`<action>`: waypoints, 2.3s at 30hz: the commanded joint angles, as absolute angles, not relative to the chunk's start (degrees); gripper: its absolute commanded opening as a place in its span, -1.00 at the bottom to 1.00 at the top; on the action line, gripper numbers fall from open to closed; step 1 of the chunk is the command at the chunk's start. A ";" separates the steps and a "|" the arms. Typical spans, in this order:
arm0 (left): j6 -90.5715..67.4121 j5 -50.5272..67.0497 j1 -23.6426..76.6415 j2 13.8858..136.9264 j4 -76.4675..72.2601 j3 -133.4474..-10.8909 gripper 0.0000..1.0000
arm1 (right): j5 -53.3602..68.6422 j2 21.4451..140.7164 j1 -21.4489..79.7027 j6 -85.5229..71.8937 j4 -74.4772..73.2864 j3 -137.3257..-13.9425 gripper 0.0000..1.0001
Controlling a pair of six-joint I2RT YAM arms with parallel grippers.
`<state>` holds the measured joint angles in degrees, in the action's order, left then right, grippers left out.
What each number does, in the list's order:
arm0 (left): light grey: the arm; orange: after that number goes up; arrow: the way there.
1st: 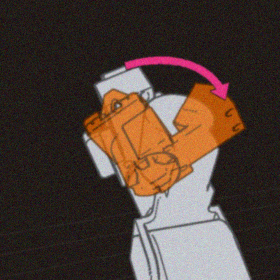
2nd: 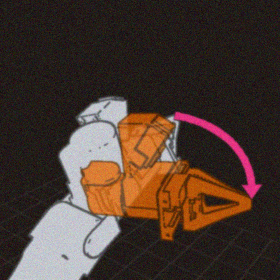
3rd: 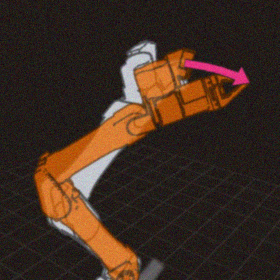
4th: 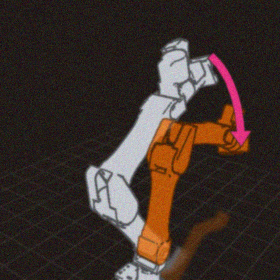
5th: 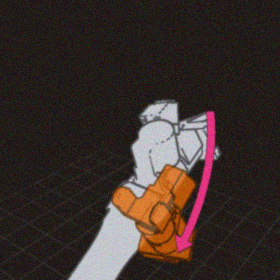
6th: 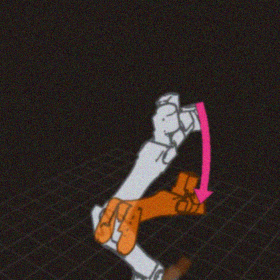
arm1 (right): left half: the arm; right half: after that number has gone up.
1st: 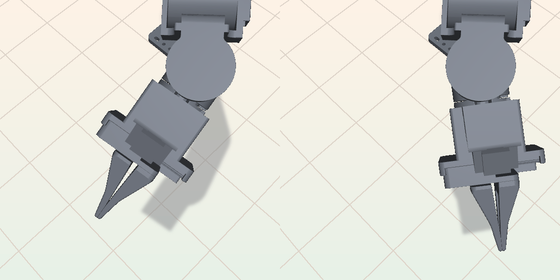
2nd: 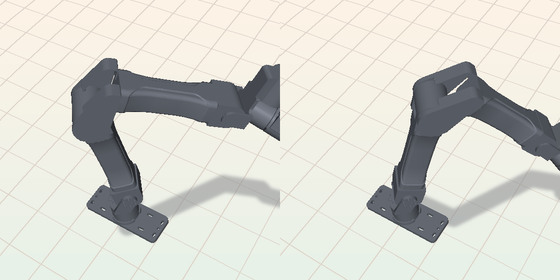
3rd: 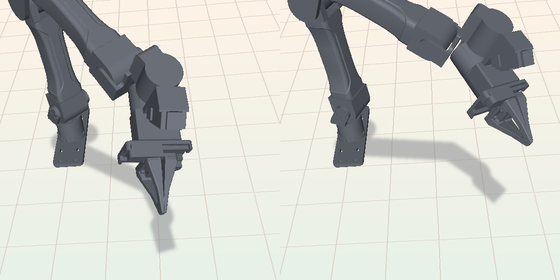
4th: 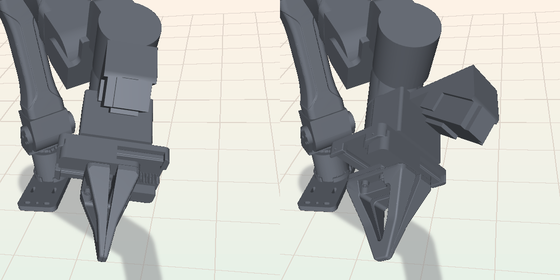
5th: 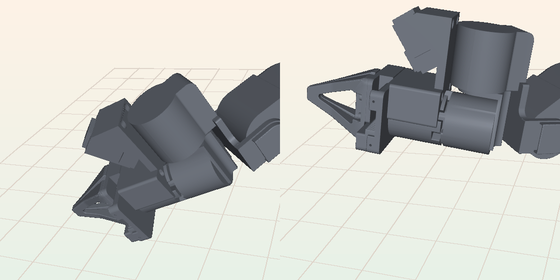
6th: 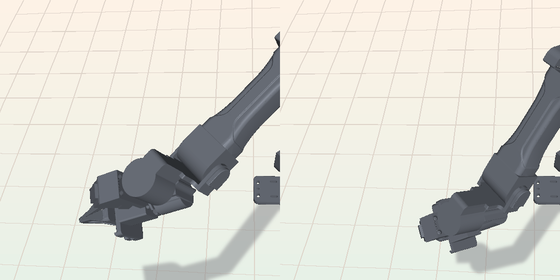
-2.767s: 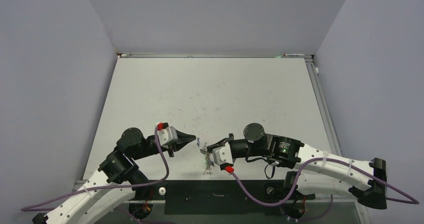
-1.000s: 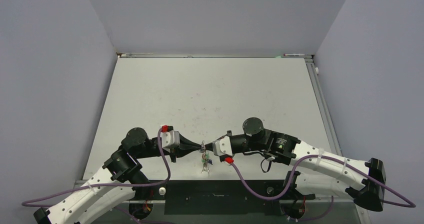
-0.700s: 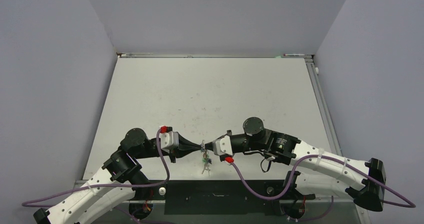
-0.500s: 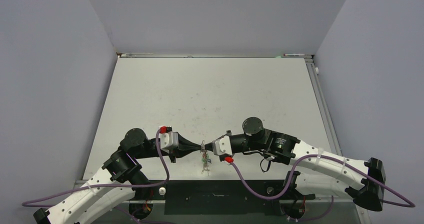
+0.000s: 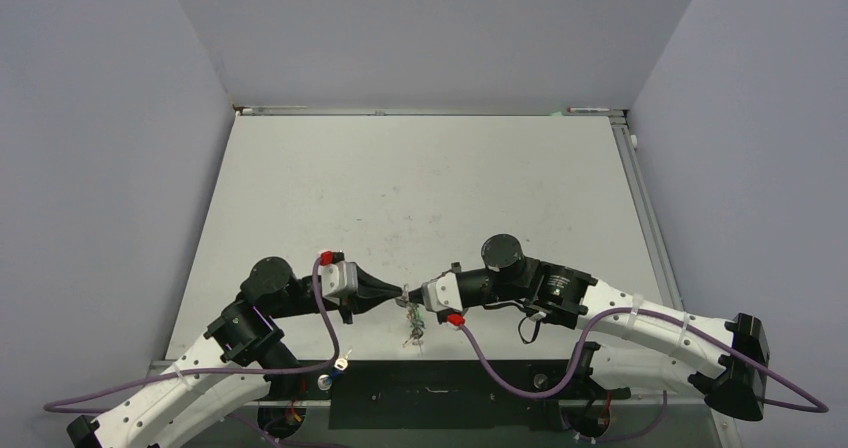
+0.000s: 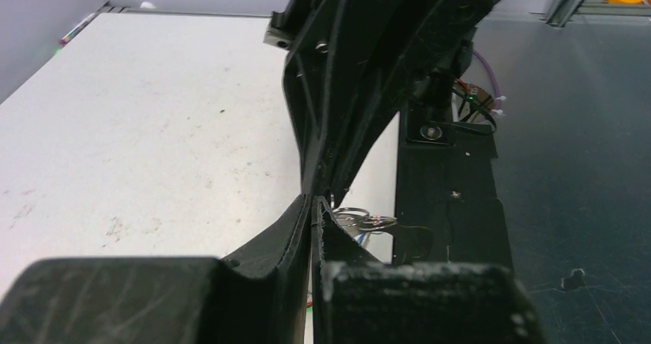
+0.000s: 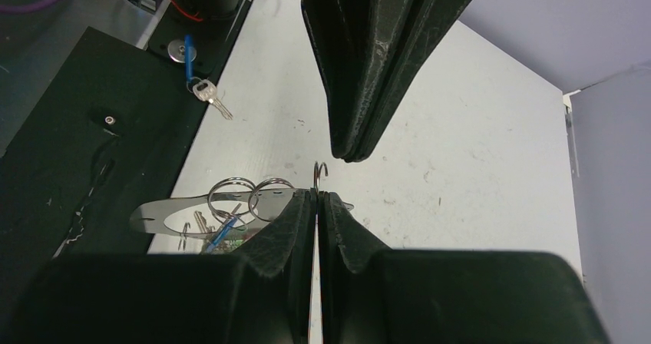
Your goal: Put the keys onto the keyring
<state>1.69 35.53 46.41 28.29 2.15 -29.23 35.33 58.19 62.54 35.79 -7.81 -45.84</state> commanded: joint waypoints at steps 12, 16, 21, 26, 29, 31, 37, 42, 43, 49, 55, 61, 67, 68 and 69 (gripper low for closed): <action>-18.29 -3.76 46.48 34.35 27.19 -40.68 -0.36 | 25.72 53.52 62.48 36.28 -1.61 -45.50 -0.90; -29.42 -10.46 46.49 39.92 40.51 -44.18 -0.36 | 18.65 52.10 62.67 35.48 -0.48 -45.48 -0.90; -45.16 -11.32 46.30 40.58 41.09 -39.98 -0.13 | 13.94 49.56 62.83 34.29 -0.80 -45.47 -0.90; -59.65 -8.79 44.88 34.62 34.57 -28.27 0.88 | 11.05 46.88 63.16 33.10 -0.61 -44.36 -0.90; -62.79 -15.26 44.34 34.36 41.86 -27.81 0.70 | 8.22 45.97 63.81 32.56 -0.64 -44.12 -0.90; -65.62 -19.64 45.20 38.16 48.54 -30.41 0.69 | 6.51 45.72 64.16 32.29 -0.78 -44.12 -0.90; -72.72 -22.01 53.91 52.94 57.32 -36.46 0.68 | 1.68 45.87 65.41 31.19 -1.64 -44.77 -0.90; -74.91 -21.74 60.01 57.63 63.52 -39.04 0.62 | 1.03 45.37 66.05 30.74 -2.21 -44.87 -0.90; -74.81 -20.91 60.61 57.99 64.03 -38.84 0.54 | 0.93 45.06 66.25 30.72 -2.20 -44.72 -0.90; -77.27 -16.54 66.54 62.27 63.79 -35.93 0.38 | 0.19 43.82 67.66 31.25 -2.29 -44.30 -0.90; -79.48 -14.89 70.01 62.60 63.74 -34.35 0.18 | -1.60 43.36 68.95 31.62 -2.38 -44.04 -0.90; -79.55 -12.85 70.05 61.78 58.22 -30.47 -0.05 | -2.11 43.55 69.53 31.83 -2.41 -43.95 -0.90; -79.15 -12.14 70.22 62.66 54.55 -28.67 -0.26 | -2.74 43.41 69.86 32.15 -2.23 -43.62 -0.90; -79.05 -11.79 70.22 62.54 53.36 -28.20 -0.33 | -2.84 43.42 69.89 32.23 -2.28 -43.60 -0.90; -79.02 -11.52 70.22 62.54 52.59 -27.87 -0.38 | -2.96 43.48 69.95 32.35 -2.41 -43.59 -0.90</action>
